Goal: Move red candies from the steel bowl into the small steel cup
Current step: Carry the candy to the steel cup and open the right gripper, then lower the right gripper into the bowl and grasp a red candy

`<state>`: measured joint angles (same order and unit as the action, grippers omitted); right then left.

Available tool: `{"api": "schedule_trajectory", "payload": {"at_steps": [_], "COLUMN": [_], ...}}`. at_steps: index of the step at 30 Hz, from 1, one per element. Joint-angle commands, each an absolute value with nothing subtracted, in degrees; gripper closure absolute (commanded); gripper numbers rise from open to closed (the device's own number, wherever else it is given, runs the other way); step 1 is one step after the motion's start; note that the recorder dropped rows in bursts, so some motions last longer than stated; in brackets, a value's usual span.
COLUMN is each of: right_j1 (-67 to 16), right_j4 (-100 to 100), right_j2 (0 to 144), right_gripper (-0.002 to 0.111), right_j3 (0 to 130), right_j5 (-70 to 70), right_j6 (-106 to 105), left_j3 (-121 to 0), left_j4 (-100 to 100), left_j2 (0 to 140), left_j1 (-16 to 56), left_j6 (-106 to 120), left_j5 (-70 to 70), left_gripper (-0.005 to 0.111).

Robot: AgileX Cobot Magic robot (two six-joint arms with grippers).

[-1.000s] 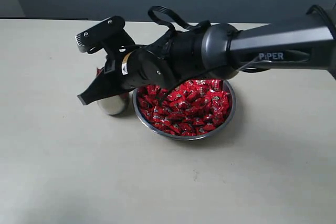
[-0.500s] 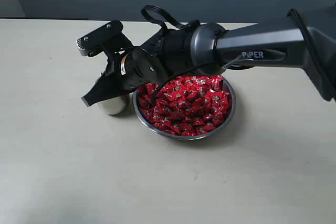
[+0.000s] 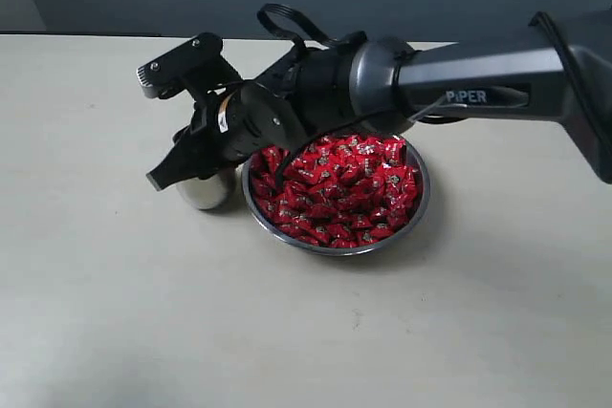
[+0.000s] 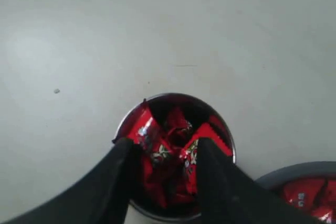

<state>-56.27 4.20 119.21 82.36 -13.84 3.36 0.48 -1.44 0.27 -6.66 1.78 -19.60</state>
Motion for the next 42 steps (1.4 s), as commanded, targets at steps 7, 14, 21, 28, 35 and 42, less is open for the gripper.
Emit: {"api": "schedule_trajectory", "payload": {"at_steps": [7,14,21,28,35,42], "right_j1": [-52.5,-41.4,-39.5,-39.5,-39.5,-39.5], "right_j4": [7.8,6.9,3.9,2.8,1.5,0.9], "right_j2": [108.0,106.0,110.4,115.2,117.5,119.1], "right_gripper": [0.069,0.069,0.069,0.069,0.069,0.069], "right_j3": [82.1,70.3,67.6,67.8,67.8,67.8], "right_j5": [-26.7,-21.9,-13.0,-7.7,-5.2,-3.8], "right_j6": [4.1,6.0,6.0,6.0,6.1,6.1], "left_j3": [0.0,0.0,0.0,0.0,0.0,0.0], "left_j4": [-1.6,-1.6,-1.6,-1.6,-1.6,-1.6], "left_j2": [0.0,0.0,0.0,0.0,0.0,0.0], "left_j1": [-6.2,-6.2,-6.2,-6.2,-6.2,-6.2], "left_j6": [1.7,1.7,1.7,1.7,1.7,1.7], "left_j5": [-19.3,-19.3,-19.3,-19.3,-19.3,-19.3], "left_gripper": [0.106,0.106,0.106,0.106,0.106,0.106]}}
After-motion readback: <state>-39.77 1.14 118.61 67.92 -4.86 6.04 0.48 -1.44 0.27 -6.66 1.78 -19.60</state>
